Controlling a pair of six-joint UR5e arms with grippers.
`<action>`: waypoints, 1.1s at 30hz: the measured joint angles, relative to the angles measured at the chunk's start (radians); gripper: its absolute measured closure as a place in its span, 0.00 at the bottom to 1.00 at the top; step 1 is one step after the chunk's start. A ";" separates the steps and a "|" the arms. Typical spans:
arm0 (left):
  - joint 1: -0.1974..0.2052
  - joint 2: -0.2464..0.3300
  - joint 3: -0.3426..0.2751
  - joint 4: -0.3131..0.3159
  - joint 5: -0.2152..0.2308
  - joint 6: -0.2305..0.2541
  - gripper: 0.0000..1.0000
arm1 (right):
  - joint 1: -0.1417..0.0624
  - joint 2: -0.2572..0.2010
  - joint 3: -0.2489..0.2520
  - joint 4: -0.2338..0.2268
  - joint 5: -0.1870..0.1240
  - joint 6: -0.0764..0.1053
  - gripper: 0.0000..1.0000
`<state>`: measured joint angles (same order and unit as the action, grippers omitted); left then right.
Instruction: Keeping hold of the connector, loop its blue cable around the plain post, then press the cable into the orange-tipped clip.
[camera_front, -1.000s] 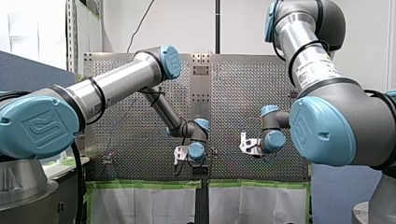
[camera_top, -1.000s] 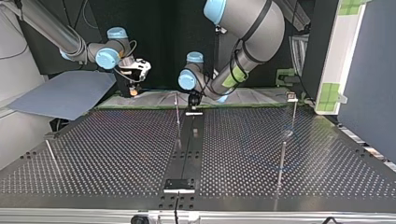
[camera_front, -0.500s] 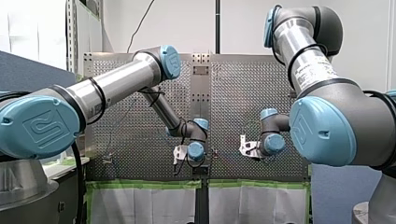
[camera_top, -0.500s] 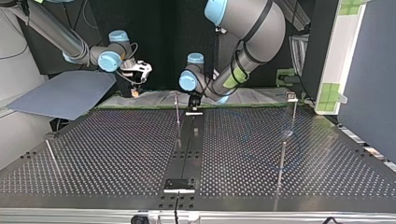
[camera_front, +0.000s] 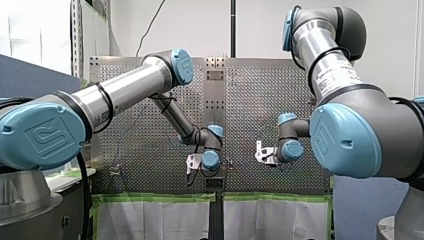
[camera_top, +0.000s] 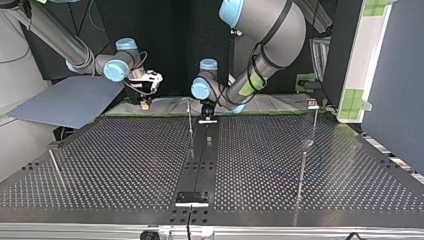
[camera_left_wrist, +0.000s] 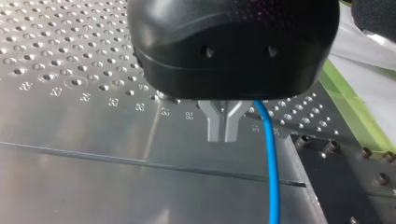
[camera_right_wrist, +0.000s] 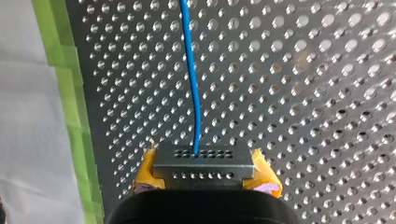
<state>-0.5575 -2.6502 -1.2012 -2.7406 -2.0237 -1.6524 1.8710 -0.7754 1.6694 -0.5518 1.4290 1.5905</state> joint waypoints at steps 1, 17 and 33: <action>0.000 0.000 0.000 0.000 0.000 0.000 1.00 | 0.001 0.000 -0.002 -0.002 -0.006 -0.001 1.00; 0.000 0.000 0.014 -0.003 -0.015 0.011 1.00 | 0.008 0.005 -0.035 -0.015 -0.036 -0.009 1.00; 0.013 0.001 0.031 -0.004 -0.031 0.019 1.00 | -0.002 0.077 -0.096 -0.027 -0.045 -0.010 1.00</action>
<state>-0.5445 -2.6496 -1.1703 -2.7443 -2.0549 -1.6334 1.8686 -0.6985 1.5732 -0.5791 1.3837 1.5803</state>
